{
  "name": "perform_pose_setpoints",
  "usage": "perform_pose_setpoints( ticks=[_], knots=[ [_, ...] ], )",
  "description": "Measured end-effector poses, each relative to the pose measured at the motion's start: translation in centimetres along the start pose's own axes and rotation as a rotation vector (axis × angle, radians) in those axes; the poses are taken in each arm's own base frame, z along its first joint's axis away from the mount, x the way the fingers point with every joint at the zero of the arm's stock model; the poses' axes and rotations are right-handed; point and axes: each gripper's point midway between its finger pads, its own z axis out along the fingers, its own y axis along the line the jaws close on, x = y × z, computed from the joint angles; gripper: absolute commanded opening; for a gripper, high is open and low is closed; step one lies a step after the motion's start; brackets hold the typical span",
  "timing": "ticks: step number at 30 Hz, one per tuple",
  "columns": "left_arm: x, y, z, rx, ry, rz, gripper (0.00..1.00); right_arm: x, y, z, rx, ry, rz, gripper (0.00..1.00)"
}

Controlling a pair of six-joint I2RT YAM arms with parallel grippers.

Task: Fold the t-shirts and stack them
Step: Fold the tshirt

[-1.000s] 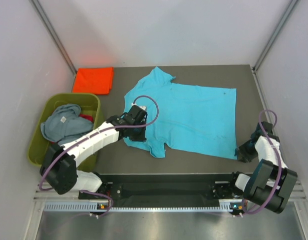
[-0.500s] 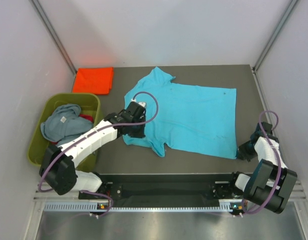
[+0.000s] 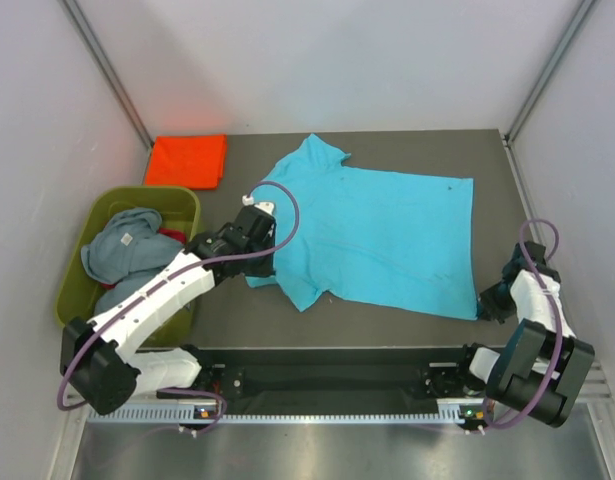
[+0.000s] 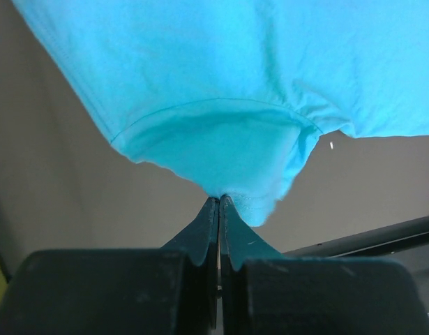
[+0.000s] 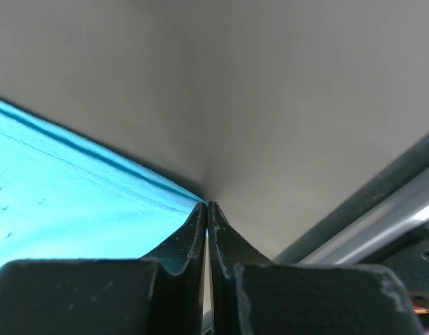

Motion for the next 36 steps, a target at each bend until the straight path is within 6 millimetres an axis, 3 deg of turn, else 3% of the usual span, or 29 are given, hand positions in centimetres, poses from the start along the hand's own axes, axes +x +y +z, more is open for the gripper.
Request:
perform_pose_setpoints(
  ticks=[8,16,25,29,33,36],
  knots=[
    [0.9,1.0,-0.5,-0.037,0.030,0.006,0.00,-1.1,-0.2,-0.9,0.038,-0.023,-0.004,0.00],
    [1.4,0.3,-0.7,0.003,0.054,0.004,0.00,-3.0,-0.5,-1.9,0.092,-0.060,-0.037,0.00],
    [0.8,0.4,-0.8,-0.009,0.036,0.004,0.00,-1.7,0.8,-1.6,0.087,-0.039,-0.196,0.00],
    [-3.0,-0.6,-0.7,-0.029,-0.021,0.004,0.00,-1.8,2.2,-1.6,0.084,-0.017,-0.270,0.00],
    [-8.7,-2.3,0.8,-0.056,-0.091,0.009,0.00,-3.7,5.0,-2.0,0.056,-0.035,-0.323,0.00],
    [-11.6,-2.2,2.5,-0.095,-0.105,0.005,0.00,-5.6,7.8,-2.3,0.023,-0.060,-0.354,0.00]
  ],
)
